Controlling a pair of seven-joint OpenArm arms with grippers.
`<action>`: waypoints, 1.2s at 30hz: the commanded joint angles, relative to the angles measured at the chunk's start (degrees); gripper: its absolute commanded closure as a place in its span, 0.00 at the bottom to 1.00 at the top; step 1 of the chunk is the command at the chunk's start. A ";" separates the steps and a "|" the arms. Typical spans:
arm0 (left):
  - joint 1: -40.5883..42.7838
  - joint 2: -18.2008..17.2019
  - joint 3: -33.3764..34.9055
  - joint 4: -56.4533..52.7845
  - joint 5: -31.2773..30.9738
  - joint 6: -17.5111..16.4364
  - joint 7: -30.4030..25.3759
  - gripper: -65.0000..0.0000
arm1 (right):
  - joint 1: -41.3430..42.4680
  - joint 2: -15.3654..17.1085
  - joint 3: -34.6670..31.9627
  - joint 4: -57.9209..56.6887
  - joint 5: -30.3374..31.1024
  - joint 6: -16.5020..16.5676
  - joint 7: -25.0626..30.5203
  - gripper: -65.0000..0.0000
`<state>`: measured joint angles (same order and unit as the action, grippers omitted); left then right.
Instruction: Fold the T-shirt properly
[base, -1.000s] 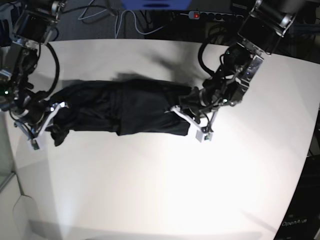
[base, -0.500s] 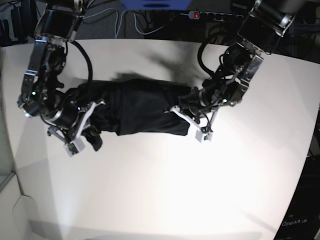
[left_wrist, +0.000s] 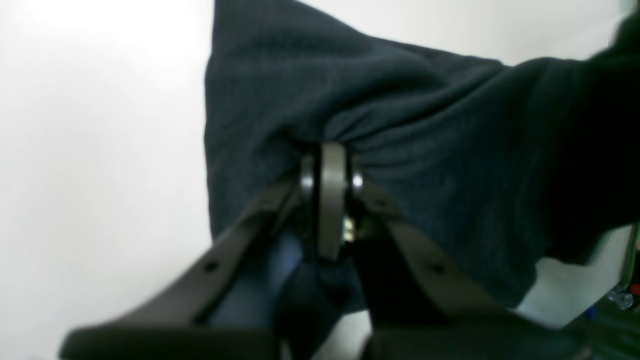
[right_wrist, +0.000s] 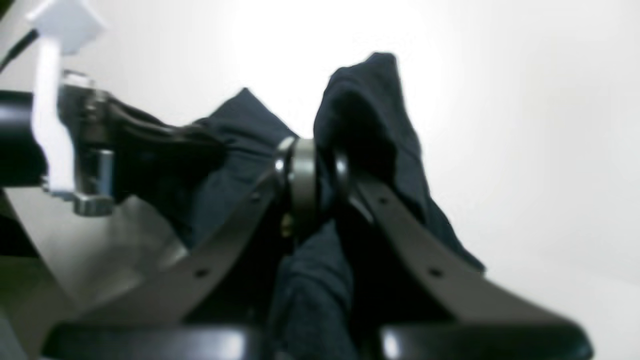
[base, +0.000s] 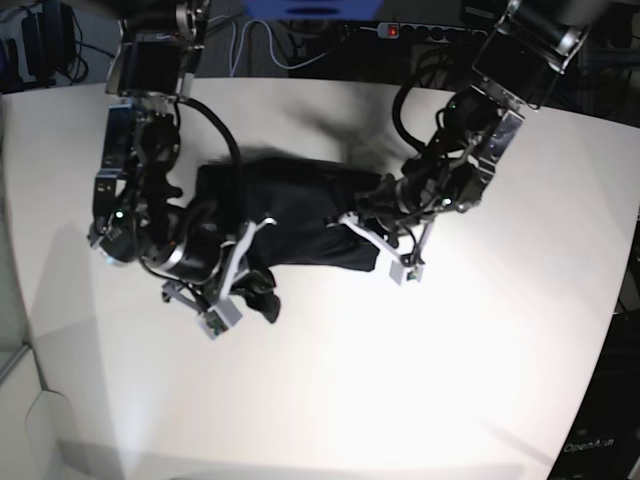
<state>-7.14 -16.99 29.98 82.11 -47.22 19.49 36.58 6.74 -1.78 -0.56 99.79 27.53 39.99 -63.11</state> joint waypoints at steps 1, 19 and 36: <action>0.41 -0.54 0.13 -0.39 1.20 2.01 2.59 0.98 | 1.04 -0.64 0.07 0.48 1.09 0.01 1.09 0.99; 0.67 -0.63 -4.70 14.29 1.11 2.01 2.59 0.98 | 0.60 -0.28 -0.01 0.39 1.09 0.01 1.18 0.99; 8.85 -0.72 -19.21 11.83 1.73 1.66 11.03 0.98 | 0.51 -0.72 -6.17 0.83 1.09 0.01 1.09 1.00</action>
<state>2.57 -17.82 10.87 93.01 -44.93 21.45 47.97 6.13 -2.07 -6.61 99.44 27.33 39.99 -63.55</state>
